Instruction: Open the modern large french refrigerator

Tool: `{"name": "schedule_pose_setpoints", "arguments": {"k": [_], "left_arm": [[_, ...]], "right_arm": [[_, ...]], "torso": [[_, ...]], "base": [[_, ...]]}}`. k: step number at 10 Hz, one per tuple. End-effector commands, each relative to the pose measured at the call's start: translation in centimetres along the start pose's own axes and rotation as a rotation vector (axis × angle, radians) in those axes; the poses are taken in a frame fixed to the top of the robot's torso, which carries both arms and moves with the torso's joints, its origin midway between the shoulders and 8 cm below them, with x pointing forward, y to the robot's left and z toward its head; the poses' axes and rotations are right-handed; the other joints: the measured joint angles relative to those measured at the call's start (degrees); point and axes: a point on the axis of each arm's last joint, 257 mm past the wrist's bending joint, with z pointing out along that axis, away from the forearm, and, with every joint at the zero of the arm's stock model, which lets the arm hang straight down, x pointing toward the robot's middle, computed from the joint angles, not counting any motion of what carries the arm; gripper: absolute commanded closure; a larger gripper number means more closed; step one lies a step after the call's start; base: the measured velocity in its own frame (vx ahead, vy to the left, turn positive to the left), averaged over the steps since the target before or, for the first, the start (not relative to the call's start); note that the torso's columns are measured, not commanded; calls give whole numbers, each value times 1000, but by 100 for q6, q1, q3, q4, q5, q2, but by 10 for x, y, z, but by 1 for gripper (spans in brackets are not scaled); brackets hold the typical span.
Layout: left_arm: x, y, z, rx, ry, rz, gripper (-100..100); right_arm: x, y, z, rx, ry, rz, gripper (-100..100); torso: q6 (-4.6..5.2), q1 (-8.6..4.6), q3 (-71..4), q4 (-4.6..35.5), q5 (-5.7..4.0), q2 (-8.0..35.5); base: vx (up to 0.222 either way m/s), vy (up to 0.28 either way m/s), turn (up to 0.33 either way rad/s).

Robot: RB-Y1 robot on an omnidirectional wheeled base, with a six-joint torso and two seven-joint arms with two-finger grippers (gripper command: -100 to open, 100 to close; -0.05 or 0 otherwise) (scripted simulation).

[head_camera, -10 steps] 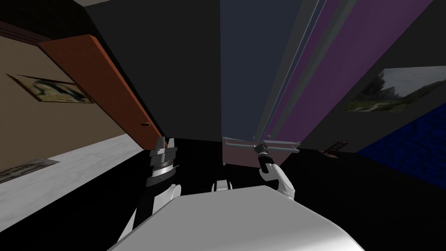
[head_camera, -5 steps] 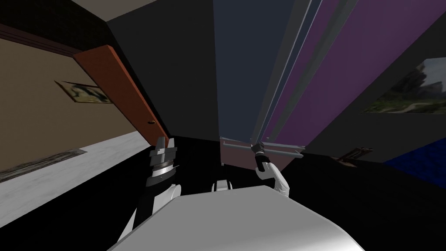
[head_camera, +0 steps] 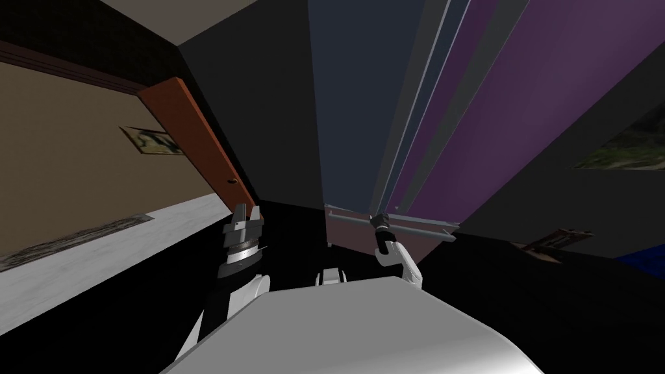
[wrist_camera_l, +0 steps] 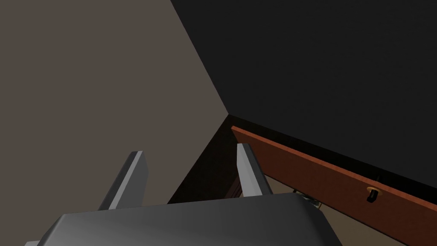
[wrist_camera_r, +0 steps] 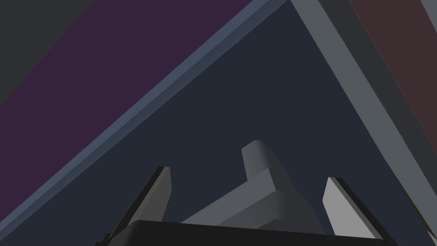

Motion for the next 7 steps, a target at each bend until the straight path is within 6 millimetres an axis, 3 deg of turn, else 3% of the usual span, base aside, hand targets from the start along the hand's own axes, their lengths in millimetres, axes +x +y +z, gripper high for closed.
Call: {"name": "schedule_pose_setpoints", "arguments": {"k": [1, 2, 4, 7], "left_arm": [[0, 0, 0, 0, 0, 0, 0], [0, 0, 0, 0, 0, 0, 0], [0, 0, 0, 0, 0, 0, 0], [0, 0, 0, 0, 0, -1, 0]], "right_arm": [[1, 1, 0, -2, 6, 3, -100], [2, 1, 0, -2, 9, 3, 100], [14, -8, -2, 22, 40, 8, 100], [30, -26, -6, 65, 84, 14, 100]], "torso": [[-4, -16, -13, 2, 2, -23], [-3, -16, -7, 2, -1, -8], [16, 48, 29, 28, 24, 52], [-26, 39, 22, 32, 24, 41]], "base": [[48, -40, 13], [5, -2, 18], [8, 227, -187], [-18, 252, -139]]}}
